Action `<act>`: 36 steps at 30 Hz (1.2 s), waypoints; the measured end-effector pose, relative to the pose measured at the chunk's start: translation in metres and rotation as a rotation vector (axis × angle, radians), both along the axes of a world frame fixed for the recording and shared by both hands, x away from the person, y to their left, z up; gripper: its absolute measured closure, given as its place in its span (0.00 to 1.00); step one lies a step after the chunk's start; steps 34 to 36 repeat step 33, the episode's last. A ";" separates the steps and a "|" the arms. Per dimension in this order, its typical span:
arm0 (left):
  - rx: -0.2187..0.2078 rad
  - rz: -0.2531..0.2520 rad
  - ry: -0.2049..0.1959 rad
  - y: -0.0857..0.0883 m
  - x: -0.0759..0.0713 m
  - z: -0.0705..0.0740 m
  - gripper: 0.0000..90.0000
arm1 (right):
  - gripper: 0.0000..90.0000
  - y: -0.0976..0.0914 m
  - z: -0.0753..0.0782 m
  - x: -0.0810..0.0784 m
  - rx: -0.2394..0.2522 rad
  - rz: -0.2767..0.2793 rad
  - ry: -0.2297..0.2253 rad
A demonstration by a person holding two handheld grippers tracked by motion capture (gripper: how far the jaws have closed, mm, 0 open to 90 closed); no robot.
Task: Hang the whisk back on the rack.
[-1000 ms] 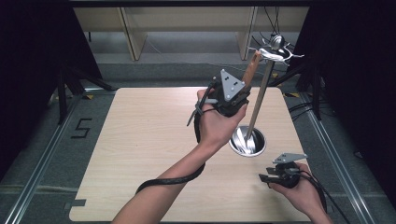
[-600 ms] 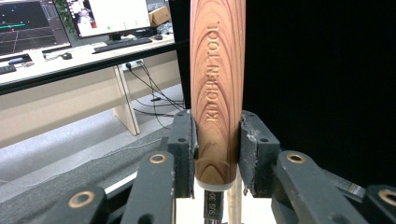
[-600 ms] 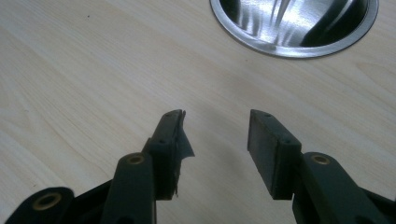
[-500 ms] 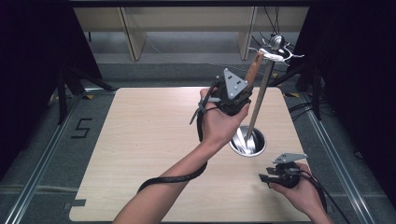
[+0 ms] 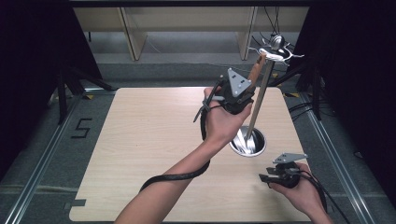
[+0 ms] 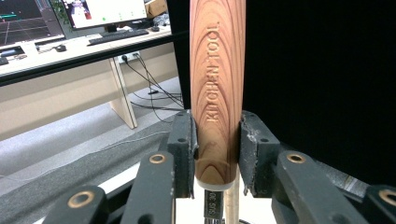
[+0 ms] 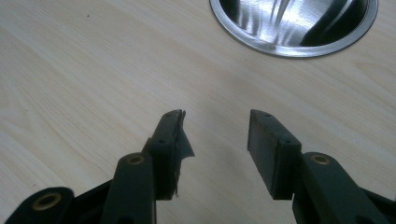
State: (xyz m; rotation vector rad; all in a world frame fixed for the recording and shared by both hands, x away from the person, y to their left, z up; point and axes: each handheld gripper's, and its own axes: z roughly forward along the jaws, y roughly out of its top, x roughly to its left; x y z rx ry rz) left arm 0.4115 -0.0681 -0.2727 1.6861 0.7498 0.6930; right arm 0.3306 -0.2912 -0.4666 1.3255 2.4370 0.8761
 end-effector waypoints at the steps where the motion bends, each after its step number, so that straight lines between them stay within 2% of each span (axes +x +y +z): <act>1: 0.001 -0.001 0.000 0.000 0.000 0.000 0.76 | 0.62 0.000 0.000 0.000 0.000 -0.001 0.001; 6: 0.007 -0.007 0.003 0.000 0.002 -0.001 0.76 | 0.62 0.000 0.000 0.000 0.001 0.000 0.000; 7: 0.006 -0.008 0.005 0.000 0.002 -0.001 0.76 | 0.62 -0.001 0.000 0.001 -0.007 0.014 -0.011; 8: 0.006 -0.010 0.006 0.000 0.002 -0.001 0.76 | 0.62 0.000 -0.005 0.002 0.004 0.016 -0.061; 9: 0.007 -0.011 0.007 0.000 0.002 -0.001 0.75 | 0.62 0.000 -0.003 0.001 0.001 0.005 -0.026; 10: 0.008 -0.018 0.009 0.000 0.002 -0.001 0.75 | 0.62 0.000 -0.002 0.000 -0.001 0.005 -0.015; 11: 0.002 -0.024 0.007 0.000 0.002 -0.002 0.74 | 0.62 0.000 -0.005 0.003 0.006 0.018 -0.059; 14: 0.003 -0.046 0.010 0.002 -0.001 0.001 0.69 | 0.62 -0.001 -0.004 0.002 0.001 0.020 -0.052; 17: 0.014 -0.073 0.020 0.011 -0.006 0.001 0.61 | 0.62 -0.001 -0.005 0.003 0.001 0.023 -0.054; 19: 0.018 -0.096 0.035 0.025 -0.010 -0.003 0.56 | 0.62 -0.001 -0.005 0.003 0.000 0.026 -0.055; 20: 0.036 -0.110 0.041 0.033 -0.013 -0.006 0.54 | 0.62 -0.001 -0.005 0.003 0.000 0.027 -0.054; 23: 0.067 -0.114 0.075 0.061 -0.021 -0.027 0.50 | 0.62 -0.001 -0.003 0.001 -0.002 0.016 -0.032; 24: 0.095 -0.117 0.095 0.076 -0.026 -0.040 0.50 | 0.62 -0.001 -0.003 0.000 0.001 0.005 -0.012; 26: 0.117 -0.105 0.142 0.106 -0.034 -0.067 0.48 | 0.62 0.000 -0.003 0.000 0.005 0.001 -0.008; 27: 0.142 -0.101 0.151 0.118 -0.036 -0.076 0.48 | 0.62 0.000 -0.005 0.001 0.003 0.007 -0.031; 28: 0.140 -0.086 0.169 0.132 -0.040 -0.089 0.48 | 0.62 -0.001 -0.003 0.002 -0.010 0.020 -0.026; 29: 0.154 -0.073 0.192 0.147 -0.044 -0.102 0.49 | 0.62 0.001 -0.002 -0.001 0.006 -0.010 0.021; 31: 0.157 -0.044 0.221 0.172 -0.050 -0.122 0.49 | 0.61 0.002 -0.002 0.000 0.003 -0.003 0.019; 33: 0.162 -0.002 0.269 0.204 -0.060 -0.145 0.49 | 0.61 0.001 -0.004 0.001 -0.007 0.007 0.010; 36: 0.162 -0.002 0.269 0.204 -0.060 -0.145 0.49 | 0.61 0.001 -0.004 0.001 -0.007 0.007 0.010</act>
